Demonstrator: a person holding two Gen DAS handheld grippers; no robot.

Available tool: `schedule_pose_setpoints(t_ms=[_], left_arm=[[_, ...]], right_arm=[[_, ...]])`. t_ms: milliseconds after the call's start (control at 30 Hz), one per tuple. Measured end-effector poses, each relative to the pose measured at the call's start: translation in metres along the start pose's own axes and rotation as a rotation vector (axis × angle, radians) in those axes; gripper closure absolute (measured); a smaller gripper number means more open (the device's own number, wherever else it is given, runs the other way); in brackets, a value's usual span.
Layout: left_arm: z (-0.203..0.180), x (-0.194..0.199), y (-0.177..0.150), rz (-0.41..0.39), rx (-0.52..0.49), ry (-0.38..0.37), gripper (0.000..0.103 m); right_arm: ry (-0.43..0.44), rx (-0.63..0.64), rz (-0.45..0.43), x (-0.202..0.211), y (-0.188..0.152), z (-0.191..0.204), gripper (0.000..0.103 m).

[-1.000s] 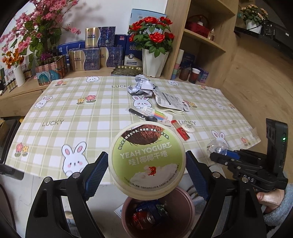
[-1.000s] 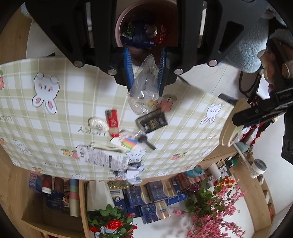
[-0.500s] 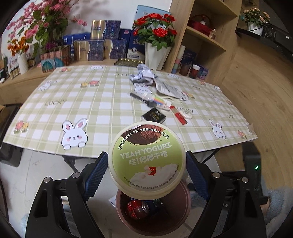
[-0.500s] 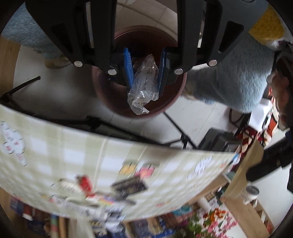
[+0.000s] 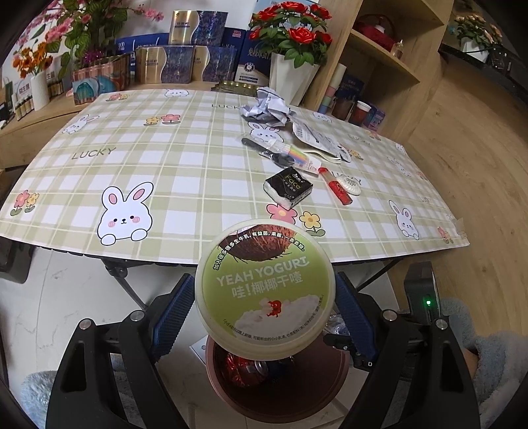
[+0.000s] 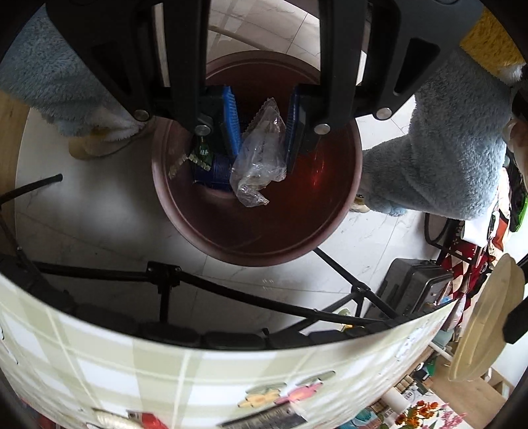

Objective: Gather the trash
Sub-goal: 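Lower the plastic wrapper into the bin with the right gripper while the left carries the yogurt cup, then open the left gripper to drop the yogurt cup into the bin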

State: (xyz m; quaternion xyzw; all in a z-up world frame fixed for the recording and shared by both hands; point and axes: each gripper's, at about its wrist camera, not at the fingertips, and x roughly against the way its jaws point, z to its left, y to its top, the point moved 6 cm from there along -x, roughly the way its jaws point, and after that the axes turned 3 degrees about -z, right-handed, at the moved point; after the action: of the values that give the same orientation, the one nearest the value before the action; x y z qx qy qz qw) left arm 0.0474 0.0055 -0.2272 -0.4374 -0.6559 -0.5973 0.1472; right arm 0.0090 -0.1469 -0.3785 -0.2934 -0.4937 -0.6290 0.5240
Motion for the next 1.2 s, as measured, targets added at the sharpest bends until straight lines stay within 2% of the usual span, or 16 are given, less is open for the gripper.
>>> schedule_pose_setpoints(t_ms=[233,333,433,500,567,867,1000,1200], left_arm=[[-0.001,-0.005,-0.003,0.012,-0.009,-0.001,0.021],[-0.003,-0.005,-0.003,0.012,-0.014,-0.002,0.021],[-0.005,-0.005,-0.004,0.013,-0.019,-0.004,0.021],[-0.007,-0.004,-0.004,0.014,-0.023,-0.006,0.021],[-0.009,-0.003,-0.005,0.014,-0.029,-0.007,0.021],[-0.02,-0.002,-0.012,0.022,-0.064,-0.008,0.021],[-0.024,-0.006,-0.019,0.04,-0.081,-0.01,0.021],[-0.031,-0.016,-0.029,0.076,-0.112,-0.015,0.021]], right_arm=[[0.006,-0.033,-0.023,0.009,0.004,-0.007,0.066],[0.01,-0.045,-0.064,0.019,0.01,-0.009,0.055],[-0.003,-0.029,-0.128,0.035,0.016,-0.008,0.041],[-0.023,-0.01,-0.183,0.048,0.021,-0.005,0.021],[-0.047,0.009,-0.256,0.064,0.026,-0.003,0.007],[-0.116,0.029,-0.507,0.126,0.046,-0.005,0.006],[-0.186,-0.011,-0.569,0.141,0.05,-0.024,0.006],[-0.194,-0.074,-0.626,0.156,0.051,-0.044,0.006]])
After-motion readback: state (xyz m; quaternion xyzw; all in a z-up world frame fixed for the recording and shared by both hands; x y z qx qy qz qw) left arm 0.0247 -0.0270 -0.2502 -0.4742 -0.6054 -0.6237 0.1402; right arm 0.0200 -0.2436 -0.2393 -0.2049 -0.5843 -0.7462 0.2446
